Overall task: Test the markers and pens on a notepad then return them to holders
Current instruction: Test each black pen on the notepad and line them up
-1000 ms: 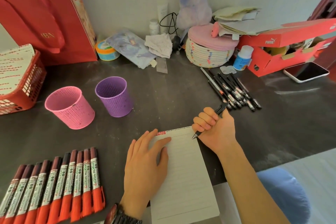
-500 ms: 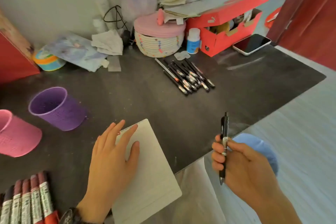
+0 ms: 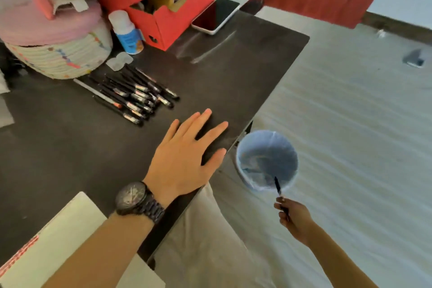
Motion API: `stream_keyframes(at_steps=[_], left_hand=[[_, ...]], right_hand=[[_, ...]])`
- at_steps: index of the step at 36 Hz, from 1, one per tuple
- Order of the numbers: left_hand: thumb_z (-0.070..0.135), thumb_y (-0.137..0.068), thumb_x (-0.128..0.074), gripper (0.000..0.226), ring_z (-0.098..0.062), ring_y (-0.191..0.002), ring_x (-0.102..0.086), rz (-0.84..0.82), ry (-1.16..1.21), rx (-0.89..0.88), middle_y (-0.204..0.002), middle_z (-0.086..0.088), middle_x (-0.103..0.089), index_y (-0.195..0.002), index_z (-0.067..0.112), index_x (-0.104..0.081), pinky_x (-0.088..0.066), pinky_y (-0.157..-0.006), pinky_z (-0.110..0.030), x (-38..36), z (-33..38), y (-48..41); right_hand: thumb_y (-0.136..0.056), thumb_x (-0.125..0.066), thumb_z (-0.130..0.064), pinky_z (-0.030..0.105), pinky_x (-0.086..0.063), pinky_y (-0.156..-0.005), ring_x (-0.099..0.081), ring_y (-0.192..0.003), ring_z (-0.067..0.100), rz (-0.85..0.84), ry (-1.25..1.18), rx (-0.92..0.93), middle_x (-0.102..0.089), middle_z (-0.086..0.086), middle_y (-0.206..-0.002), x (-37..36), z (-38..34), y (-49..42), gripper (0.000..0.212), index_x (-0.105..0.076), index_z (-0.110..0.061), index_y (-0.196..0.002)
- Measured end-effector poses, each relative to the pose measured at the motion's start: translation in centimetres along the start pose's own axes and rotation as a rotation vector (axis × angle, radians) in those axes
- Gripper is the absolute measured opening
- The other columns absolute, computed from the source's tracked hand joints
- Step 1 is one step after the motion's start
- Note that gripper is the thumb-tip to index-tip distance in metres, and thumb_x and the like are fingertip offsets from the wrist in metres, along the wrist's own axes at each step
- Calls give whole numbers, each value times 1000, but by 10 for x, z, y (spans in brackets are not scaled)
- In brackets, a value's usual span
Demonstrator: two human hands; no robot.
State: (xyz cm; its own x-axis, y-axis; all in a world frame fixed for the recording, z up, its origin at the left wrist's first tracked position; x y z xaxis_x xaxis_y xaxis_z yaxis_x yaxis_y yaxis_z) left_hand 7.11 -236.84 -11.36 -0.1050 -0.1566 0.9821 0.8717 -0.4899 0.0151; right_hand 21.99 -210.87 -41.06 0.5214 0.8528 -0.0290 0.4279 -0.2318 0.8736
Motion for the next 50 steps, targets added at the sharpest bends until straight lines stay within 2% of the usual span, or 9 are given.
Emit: stream_keyframes(at_steps=[5,10,20,22,25,30,43,47,50], left_hand=[[60,-96,-34,57,-10,-151,-11,53,96,22,-163,11,-18,-151,46,-29,-12,-123,-43,-5,-6,-6],[58,-96,-39,56,-11,-151,-15,81,111,24,-162,9,-24,-150,43,-35,-16,-122,-47,-6,-7,-8],[54,-96,-42,54,-13,-149,-20,104,125,39,-160,7,-28,-148,39,-40,-18,-121,-48,-1,-6,-11],[54,-96,-42,54,-14,-149,-21,116,124,37,-159,6,-30,-148,39,-41,-17,-121,-47,-1,-5,-11],[53,-96,-45,53,-15,-148,-24,130,124,30,-159,5,-31,-147,38,-43,-19,-120,-47,0,-5,-12],[51,-97,-45,51,-14,-148,-25,140,124,35,-158,6,-33,-146,39,-44,-18,-120,-45,0,-6,-12],[51,-96,-45,50,-14,-147,-25,154,157,39,-157,7,-34,-144,41,-46,-20,-120,-46,2,-6,-9],[49,-97,-46,47,-12,-147,-27,164,178,61,-156,7,-36,-142,39,-49,-20,-120,-42,3,-7,-5],[42,-98,-48,40,-11,-143,-33,211,220,102,-151,9,-44,-136,35,-56,-28,-117,-38,9,-12,4]], right_hand=[[-107,-48,-14,23,-34,-38,-42,-52,16,38,195,-28,-70,11,-90,-8,8,-37,23,-57,1,-120],[-99,-55,-52,18,-25,-39,-32,-50,13,60,473,-39,-57,2,-74,-34,-9,-62,42,-60,-10,-98],[-103,-35,-13,27,-29,-52,-48,-58,16,145,466,-94,-60,10,-87,-72,-48,-105,17,-51,-7,-106],[-106,-38,-13,31,-40,-58,-63,-80,23,164,419,-68,-64,17,-110,-76,-52,-116,22,-54,-5,-118],[-106,-41,-16,39,-47,-98,-53,-128,34,227,604,-28,-52,19,-142,-75,-54,-124,40,-46,0,-142],[-99,-45,-22,45,-40,-112,-43,-137,40,166,1178,66,-44,18,-151,-84,-34,-121,59,-31,-13,-156],[-99,-46,-16,44,-40,-109,-44,-137,37,114,1266,301,-47,14,-151,-92,-56,-66,52,-43,-20,-150],[-103,-45,-21,40,-50,-92,-61,-111,34,124,1072,436,-62,12,-134,-92,-81,-24,40,-53,-21,-142],[-101,-48,-20,45,-54,-68,-62,-75,28,161,812,639,-71,6,-92,-93,-110,26,22,-67,-32,-99]])
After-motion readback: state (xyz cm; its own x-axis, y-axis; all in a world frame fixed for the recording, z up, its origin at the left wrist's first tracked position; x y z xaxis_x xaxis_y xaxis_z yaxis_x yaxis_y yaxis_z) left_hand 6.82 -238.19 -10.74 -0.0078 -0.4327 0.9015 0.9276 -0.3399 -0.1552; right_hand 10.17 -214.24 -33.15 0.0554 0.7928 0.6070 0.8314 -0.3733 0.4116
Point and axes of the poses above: each hand's wrist, its own y-axis away from the middle knuckle, its own x-axis out of the back of the hand, z = x × y, the point moved 8 cm from there along -y, towards the middle knuckle
